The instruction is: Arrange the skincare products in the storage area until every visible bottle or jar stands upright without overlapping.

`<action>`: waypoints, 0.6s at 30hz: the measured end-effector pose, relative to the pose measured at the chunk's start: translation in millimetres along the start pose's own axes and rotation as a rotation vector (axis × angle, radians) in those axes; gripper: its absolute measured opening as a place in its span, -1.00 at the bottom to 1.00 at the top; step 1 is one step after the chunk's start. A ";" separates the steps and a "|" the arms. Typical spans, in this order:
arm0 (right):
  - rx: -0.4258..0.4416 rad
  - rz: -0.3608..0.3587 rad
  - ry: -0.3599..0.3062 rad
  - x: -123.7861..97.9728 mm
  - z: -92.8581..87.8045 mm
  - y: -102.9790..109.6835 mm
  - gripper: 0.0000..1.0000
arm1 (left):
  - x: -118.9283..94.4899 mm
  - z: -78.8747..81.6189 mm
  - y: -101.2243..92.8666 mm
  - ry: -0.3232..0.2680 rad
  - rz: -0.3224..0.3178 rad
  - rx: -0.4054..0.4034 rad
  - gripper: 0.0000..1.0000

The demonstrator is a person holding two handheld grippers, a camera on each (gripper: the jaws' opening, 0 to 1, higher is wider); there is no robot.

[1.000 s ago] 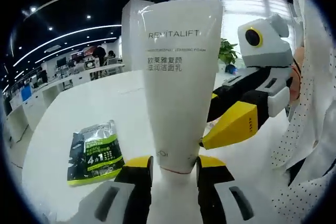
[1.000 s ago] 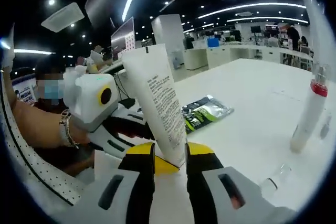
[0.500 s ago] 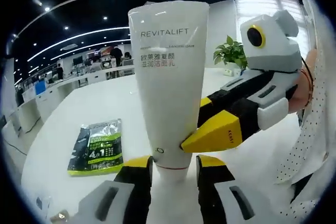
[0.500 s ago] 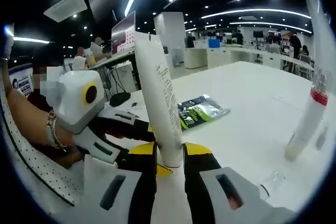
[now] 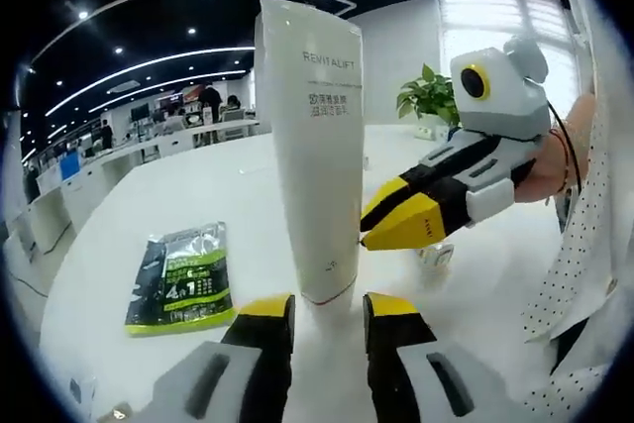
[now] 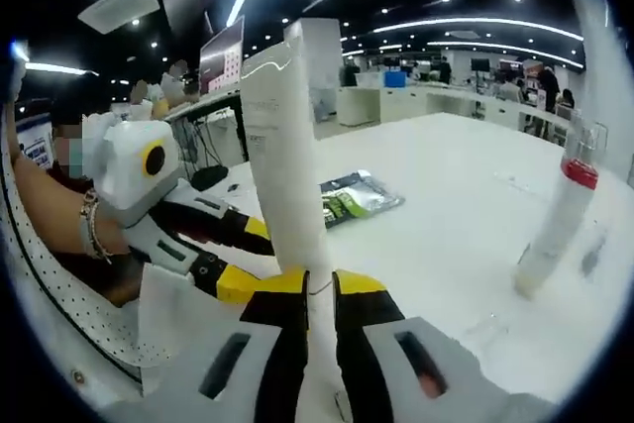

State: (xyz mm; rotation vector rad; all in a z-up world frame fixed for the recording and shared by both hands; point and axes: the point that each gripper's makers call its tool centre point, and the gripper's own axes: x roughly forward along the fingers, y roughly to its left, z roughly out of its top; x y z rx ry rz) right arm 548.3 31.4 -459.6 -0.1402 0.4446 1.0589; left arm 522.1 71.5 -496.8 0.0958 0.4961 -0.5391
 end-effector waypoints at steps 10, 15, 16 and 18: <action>0.020 0.004 0.009 4.3 0.4 4.3 -0.79 | 9.3 3.3 3.4 0.021 0.032 0.041 -0.60; 0.020 -0.028 0.009 5.8 0.1 -6.5 -0.80 | 18.4 7.9 5.4 0.020 0.038 0.074 -0.62; 0.020 -0.030 0.010 5.8 0.0 -7.3 -0.80 | 20.7 9.1 5.8 0.019 0.034 0.080 -0.62; 0.018 -0.051 0.013 6.7 -1.7 -13.9 -0.79 | 27.2 12.5 6.4 0.019 0.020 0.093 -0.62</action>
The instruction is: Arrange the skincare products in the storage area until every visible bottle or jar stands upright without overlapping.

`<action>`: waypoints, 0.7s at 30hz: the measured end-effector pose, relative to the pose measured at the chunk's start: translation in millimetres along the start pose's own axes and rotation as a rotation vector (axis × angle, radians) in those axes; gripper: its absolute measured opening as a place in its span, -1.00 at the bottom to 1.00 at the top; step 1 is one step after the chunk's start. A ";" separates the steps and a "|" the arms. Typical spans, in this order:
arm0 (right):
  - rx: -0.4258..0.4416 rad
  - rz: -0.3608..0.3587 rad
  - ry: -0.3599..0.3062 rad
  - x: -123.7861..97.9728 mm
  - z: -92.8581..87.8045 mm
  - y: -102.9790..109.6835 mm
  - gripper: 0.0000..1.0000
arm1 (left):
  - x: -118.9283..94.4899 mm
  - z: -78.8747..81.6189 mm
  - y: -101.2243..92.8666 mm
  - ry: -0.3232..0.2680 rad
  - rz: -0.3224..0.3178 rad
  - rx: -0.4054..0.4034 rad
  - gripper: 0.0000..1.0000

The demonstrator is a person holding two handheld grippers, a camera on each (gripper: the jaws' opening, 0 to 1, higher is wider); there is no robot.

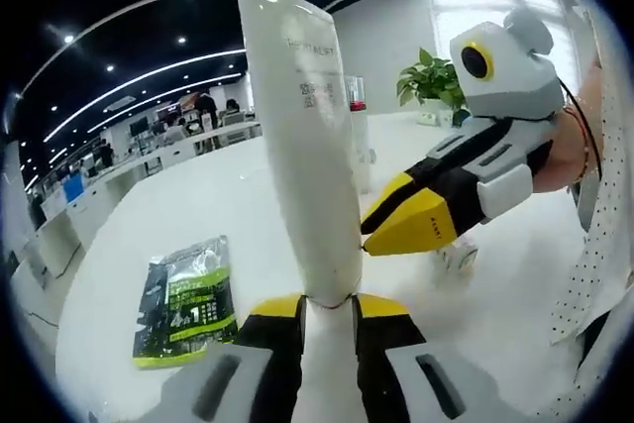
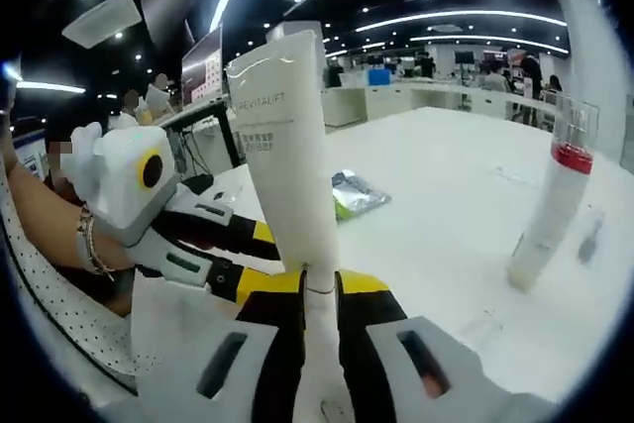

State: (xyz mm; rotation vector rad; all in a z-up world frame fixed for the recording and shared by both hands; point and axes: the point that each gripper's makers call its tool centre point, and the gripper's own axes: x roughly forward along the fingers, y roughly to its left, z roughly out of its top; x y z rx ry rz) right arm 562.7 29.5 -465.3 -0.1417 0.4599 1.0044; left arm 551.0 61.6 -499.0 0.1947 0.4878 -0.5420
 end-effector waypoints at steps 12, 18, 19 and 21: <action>0.039 -0.132 -0.007 -4.5 -2.6 -38.7 -0.79 | 37.3 18.0 0.2 0.001 -0.079 0.086 -0.63; 0.032 -0.196 -0.011 -7.2 0.6 -58.0 -0.80 | 56.8 30.9 -2.2 -0.006 -0.102 0.107 -0.63; 0.034 -0.205 -0.010 -7.4 0.7 -60.7 -0.80 | 61.5 33.4 -2.5 -0.006 -0.106 0.108 -0.64; 0.042 -0.249 0.000 -10.3 -1.4 -70.7 -0.82 | 68.6 37.4 -3.1 -0.008 -0.111 0.111 -0.64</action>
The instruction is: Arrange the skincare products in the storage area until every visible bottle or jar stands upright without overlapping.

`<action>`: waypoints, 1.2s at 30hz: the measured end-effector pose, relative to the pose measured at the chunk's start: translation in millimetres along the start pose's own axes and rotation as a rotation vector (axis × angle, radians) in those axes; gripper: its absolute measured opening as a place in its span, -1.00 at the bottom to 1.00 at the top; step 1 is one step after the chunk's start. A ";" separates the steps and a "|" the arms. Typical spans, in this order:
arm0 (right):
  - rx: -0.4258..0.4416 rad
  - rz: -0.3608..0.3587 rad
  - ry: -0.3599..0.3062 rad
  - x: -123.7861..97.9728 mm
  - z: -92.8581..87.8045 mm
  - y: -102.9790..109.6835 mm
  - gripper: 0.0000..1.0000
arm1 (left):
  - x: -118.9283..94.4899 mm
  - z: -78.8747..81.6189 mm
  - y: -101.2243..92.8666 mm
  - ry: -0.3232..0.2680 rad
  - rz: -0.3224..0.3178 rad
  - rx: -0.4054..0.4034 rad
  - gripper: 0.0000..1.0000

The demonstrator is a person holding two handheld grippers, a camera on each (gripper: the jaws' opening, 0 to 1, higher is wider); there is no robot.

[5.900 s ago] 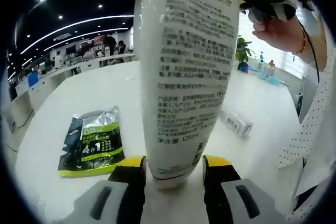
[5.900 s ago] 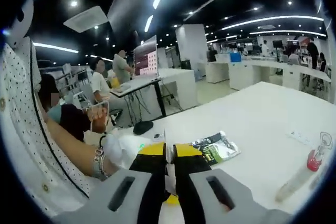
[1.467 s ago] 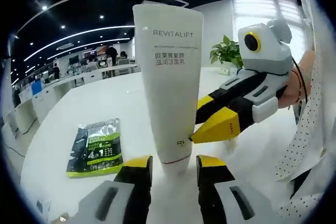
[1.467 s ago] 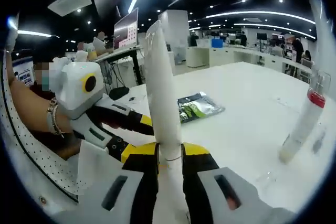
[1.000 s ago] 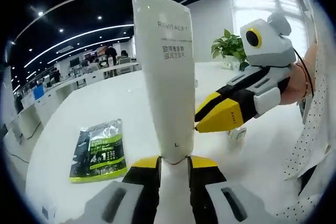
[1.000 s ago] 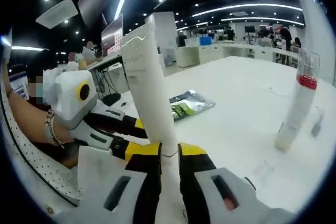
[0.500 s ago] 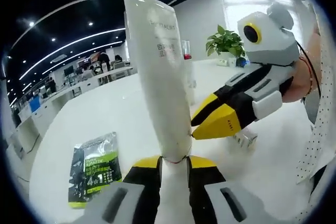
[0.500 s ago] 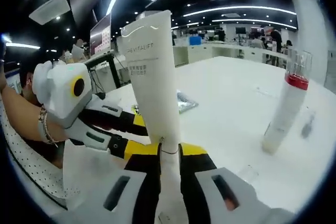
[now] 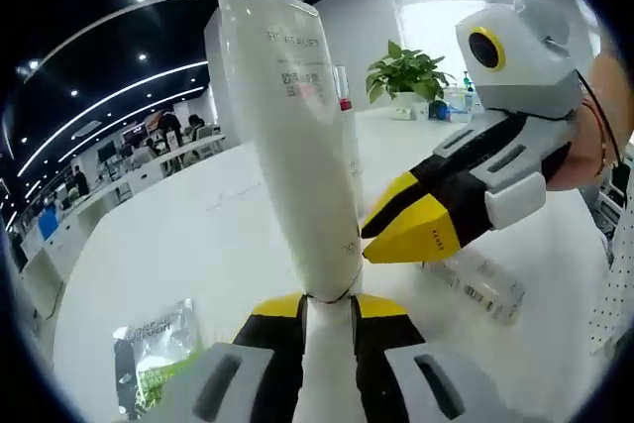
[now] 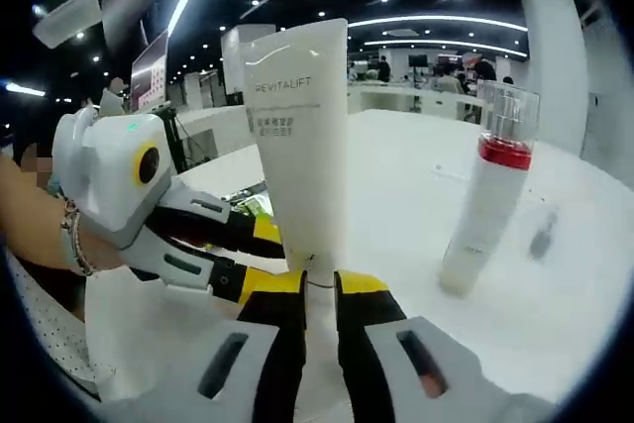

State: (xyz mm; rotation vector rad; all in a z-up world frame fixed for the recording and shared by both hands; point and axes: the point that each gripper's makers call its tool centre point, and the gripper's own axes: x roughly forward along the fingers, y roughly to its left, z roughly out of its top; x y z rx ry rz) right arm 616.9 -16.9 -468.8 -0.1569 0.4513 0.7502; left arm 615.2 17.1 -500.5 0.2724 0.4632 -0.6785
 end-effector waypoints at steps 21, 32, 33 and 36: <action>0.153 -0.127 -0.012 -44.8 -16.2 -49.9 -0.96 | 61.2 26.3 8.6 0.020 -0.049 0.023 -0.69; 0.286 -0.213 -0.050 -83.8 -24.9 -92.9 -1.00 | 73.5 33.7 10.0 0.023 -0.034 -0.044 -0.65; 0.287 -0.215 -0.049 -84.5 -25.5 -93.4 -1.00 | 74.6 33.1 10.1 0.026 -0.029 -0.054 -0.61; 0.283 -0.232 -0.032 -88.5 -32.0 -95.7 -1.00 | 79.1 33.8 9.3 0.023 -0.016 -0.061 -0.55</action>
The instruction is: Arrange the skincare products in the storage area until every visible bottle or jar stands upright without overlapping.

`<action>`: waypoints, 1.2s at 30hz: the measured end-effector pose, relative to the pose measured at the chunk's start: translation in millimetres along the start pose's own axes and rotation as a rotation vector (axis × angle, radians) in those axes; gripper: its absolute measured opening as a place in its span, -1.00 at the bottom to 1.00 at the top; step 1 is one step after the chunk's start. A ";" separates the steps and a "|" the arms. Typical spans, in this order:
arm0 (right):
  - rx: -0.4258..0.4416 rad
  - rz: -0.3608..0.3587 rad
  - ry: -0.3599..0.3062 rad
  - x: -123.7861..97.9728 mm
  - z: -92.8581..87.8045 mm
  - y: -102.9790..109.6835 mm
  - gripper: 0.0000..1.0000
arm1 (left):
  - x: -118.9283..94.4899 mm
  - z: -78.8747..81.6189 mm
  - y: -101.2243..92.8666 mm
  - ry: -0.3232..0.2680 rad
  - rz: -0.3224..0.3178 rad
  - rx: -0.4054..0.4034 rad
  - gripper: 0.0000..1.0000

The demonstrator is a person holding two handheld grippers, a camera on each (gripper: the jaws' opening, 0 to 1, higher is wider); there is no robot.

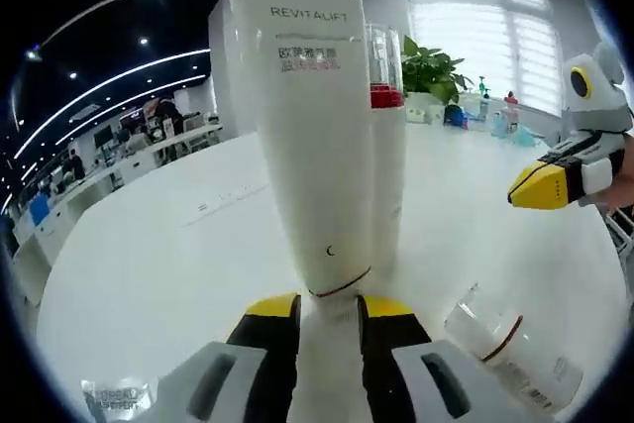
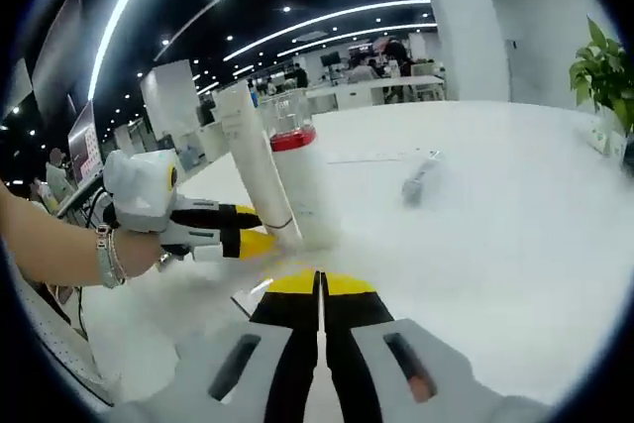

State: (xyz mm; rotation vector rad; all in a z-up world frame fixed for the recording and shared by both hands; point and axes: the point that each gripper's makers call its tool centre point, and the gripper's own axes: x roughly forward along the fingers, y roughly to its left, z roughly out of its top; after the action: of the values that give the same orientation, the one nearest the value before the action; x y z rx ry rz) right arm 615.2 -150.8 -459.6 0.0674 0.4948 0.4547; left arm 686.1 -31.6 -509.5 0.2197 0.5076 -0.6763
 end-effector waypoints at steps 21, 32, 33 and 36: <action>-0.186 -0.095 0.587 -14.0 -66.5 -52.8 -1.00 | -71.5 -7.8 3.7 -0.101 0.078 -0.110 -0.60; -0.258 0.089 0.838 -9.7 -68.9 -50.3 -1.00 | -97.6 -15.7 12.6 -0.141 0.130 -0.172 -0.61; -0.258 0.089 0.858 -9.4 -69.3 -49.9 -1.00 | -98.2 -16.7 12.8 -0.142 0.131 -0.181 -0.62; -0.300 0.115 0.901 -7.8 -69.8 -49.0 -1.00 | -98.5 -19.2 13.8 -0.139 0.139 -0.191 -0.63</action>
State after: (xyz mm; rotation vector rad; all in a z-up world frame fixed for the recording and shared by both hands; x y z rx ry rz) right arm 595.9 -201.5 -525.9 -0.4190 1.3034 0.6614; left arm 622.3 38.9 -474.7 0.0273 0.4161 -0.4995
